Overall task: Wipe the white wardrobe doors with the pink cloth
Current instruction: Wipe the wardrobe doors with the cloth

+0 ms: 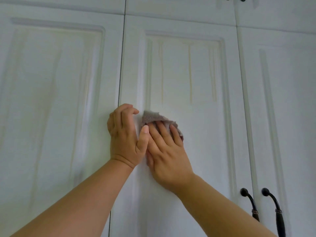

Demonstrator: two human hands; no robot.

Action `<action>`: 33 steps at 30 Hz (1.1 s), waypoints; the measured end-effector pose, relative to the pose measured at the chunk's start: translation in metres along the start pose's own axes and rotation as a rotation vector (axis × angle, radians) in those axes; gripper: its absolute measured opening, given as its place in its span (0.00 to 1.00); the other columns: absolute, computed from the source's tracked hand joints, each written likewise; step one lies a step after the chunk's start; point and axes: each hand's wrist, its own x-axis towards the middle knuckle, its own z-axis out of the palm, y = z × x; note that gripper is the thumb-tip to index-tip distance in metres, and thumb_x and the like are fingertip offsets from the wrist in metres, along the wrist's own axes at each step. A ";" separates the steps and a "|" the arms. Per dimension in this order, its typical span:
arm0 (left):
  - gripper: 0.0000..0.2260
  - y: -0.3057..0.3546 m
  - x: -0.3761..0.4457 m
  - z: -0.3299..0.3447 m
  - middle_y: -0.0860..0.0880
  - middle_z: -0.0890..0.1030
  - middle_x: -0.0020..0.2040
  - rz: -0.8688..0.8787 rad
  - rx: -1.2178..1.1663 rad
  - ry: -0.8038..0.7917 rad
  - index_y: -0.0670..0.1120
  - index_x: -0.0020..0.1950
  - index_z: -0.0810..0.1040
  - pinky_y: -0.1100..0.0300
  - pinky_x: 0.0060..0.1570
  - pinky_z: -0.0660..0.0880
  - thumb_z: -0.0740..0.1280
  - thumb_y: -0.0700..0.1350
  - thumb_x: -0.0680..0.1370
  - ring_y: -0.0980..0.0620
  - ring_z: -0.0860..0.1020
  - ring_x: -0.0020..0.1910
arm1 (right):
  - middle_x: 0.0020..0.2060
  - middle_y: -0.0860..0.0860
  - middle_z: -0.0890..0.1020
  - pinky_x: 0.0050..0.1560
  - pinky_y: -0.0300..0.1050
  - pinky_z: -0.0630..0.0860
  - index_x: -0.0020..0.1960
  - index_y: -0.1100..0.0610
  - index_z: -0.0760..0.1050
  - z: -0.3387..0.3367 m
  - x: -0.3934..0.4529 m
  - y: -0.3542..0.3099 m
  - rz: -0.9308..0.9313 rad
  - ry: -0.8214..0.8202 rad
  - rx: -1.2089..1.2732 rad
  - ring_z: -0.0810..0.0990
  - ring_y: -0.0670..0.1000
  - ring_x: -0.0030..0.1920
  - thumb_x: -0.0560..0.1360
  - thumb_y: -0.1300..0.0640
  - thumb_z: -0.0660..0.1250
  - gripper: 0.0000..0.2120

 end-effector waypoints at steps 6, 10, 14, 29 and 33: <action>0.30 -0.001 -0.002 0.003 0.40 0.74 0.63 0.023 0.095 -0.068 0.37 0.63 0.73 0.40 0.72 0.60 0.46 0.59 0.81 0.42 0.71 0.65 | 0.81 0.52 0.56 0.79 0.59 0.49 0.81 0.56 0.56 -0.014 0.057 0.065 0.153 0.040 -0.085 0.49 0.53 0.81 0.83 0.49 0.48 0.28; 0.26 -0.001 -0.001 0.003 0.41 0.73 0.68 -0.027 0.039 -0.070 0.38 0.64 0.72 0.40 0.77 0.51 0.50 0.56 0.79 0.44 0.69 0.70 | 0.81 0.53 0.55 0.79 0.60 0.44 0.82 0.57 0.52 -0.002 0.095 0.039 0.560 0.153 -0.052 0.49 0.55 0.81 0.81 0.51 0.47 0.30; 0.29 -0.001 0.000 0.002 0.41 0.71 0.71 -0.056 0.021 -0.078 0.37 0.66 0.71 0.40 0.78 0.49 0.48 0.59 0.81 0.45 0.68 0.72 | 0.81 0.53 0.54 0.79 0.59 0.43 0.82 0.57 0.50 0.000 0.079 0.019 0.218 0.008 -0.083 0.47 0.55 0.81 0.83 0.49 0.46 0.30; 0.35 0.003 0.000 -0.002 0.39 0.69 0.73 -0.116 -0.099 -0.015 0.34 0.71 0.67 0.41 0.77 0.53 0.48 0.63 0.80 0.43 0.66 0.74 | 0.78 0.56 0.64 0.78 0.63 0.51 0.79 0.61 0.60 0.002 0.049 -0.011 0.102 -0.037 -0.096 0.57 0.60 0.80 0.82 0.47 0.54 0.29; 0.35 0.000 -0.001 0.002 0.40 0.68 0.74 -0.122 -0.102 -0.023 0.36 0.73 0.66 0.44 0.78 0.50 0.49 0.62 0.79 0.45 0.64 0.75 | 0.80 0.52 0.60 0.80 0.60 0.44 0.81 0.58 0.55 -0.002 0.096 0.009 0.113 -0.059 -0.101 0.51 0.56 0.81 0.82 0.50 0.55 0.30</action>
